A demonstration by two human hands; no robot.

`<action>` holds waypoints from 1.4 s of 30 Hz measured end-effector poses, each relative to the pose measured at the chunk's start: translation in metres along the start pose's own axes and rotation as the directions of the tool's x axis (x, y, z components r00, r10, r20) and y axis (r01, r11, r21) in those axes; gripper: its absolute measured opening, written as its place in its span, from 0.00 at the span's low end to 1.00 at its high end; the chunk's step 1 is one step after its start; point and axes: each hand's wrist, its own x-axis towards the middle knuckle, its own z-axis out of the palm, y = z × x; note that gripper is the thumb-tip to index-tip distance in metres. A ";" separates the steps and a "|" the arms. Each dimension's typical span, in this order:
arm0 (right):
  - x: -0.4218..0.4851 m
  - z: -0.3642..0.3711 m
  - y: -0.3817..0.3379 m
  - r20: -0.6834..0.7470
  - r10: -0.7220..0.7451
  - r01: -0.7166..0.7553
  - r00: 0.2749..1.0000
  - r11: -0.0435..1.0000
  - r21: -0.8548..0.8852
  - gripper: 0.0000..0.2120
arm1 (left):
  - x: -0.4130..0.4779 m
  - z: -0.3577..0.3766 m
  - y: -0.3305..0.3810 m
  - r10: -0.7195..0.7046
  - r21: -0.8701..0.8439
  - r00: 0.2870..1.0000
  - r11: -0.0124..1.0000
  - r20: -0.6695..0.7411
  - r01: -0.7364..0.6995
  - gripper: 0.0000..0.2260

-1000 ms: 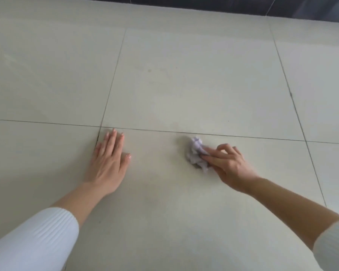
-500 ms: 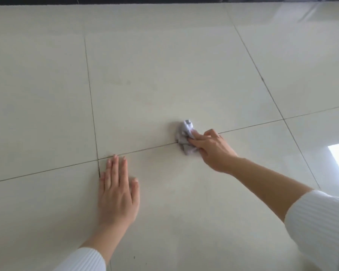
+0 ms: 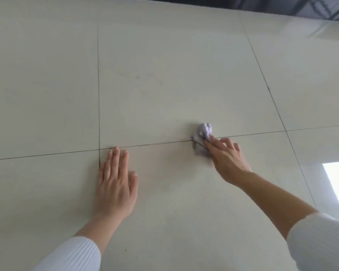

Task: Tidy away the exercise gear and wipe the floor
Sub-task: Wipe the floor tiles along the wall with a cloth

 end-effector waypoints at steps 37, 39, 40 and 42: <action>0.034 0.009 -0.013 -0.125 0.346 -0.216 0.930 0.789 0.576 0.24 | -0.045 -0.013 -0.026 -0.087 0.022 0.976 0.996 0.200 0.084 0.32; 0.009 0.019 -0.048 -0.233 0.091 0.045 0.968 0.852 0.522 0.27 | -0.046 -0.012 -0.028 -0.087 0.010 0.979 0.996 0.183 0.087 0.31; -0.006 0.024 -0.065 -0.264 -0.056 0.185 0.963 0.849 0.496 0.28 | -0.047 -0.011 -0.028 -0.086 0.007 0.981 0.996 0.172 0.086 0.31; -0.041 0.034 -0.090 -0.271 -0.331 0.424 0.904 0.778 0.463 0.27 | -0.049 -0.009 -0.027 -0.083 -0.005 0.986 0.996 0.142 0.084 0.31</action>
